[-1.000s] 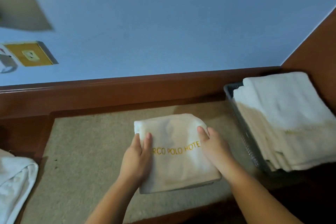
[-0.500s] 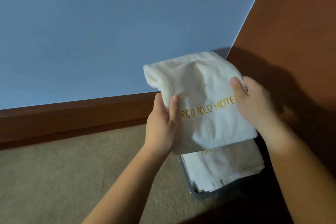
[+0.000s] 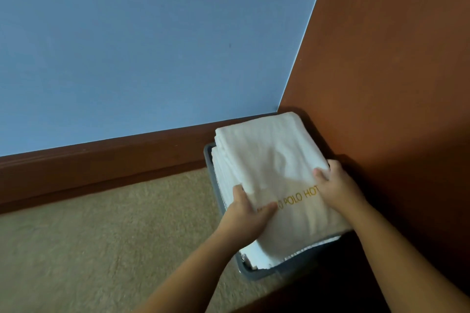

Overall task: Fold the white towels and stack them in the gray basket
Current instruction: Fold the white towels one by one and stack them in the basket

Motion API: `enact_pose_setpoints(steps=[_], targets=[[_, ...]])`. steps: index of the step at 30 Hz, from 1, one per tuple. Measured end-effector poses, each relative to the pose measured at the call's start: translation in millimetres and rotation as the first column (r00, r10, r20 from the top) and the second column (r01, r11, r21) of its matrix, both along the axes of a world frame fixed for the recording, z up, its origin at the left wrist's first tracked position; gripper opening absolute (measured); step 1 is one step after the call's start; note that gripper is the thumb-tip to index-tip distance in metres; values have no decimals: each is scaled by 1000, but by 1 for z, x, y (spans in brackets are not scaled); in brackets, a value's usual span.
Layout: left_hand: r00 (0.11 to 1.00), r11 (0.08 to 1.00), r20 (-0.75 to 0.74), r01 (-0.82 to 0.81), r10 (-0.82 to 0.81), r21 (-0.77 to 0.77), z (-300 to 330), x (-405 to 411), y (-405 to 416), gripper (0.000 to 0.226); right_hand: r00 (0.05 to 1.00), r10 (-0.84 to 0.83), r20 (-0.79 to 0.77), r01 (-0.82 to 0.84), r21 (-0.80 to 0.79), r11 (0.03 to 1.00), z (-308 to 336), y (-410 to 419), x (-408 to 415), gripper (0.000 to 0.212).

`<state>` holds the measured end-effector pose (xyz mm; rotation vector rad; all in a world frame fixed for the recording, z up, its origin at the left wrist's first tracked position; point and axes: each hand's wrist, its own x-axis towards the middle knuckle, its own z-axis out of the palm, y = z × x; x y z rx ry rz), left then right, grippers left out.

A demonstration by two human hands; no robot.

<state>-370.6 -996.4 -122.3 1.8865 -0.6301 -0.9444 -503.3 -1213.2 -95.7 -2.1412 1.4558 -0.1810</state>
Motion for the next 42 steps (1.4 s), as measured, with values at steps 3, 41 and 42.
enact_pose_setpoints(steps=[3,41,42], targets=[[994,991,48,-99,95,86,10,23,-13,76,999,39,21,-40,20,999,16,-9,20,65],[613,873,640,191,-463,449,11,106,-116,94,811,467,-353,-527,-94,845,-19,-51,113,66],[615,879,641,210,-459,428,17,96,-105,103,813,468,-347,-529,-102,843,-16,-41,104,67]])
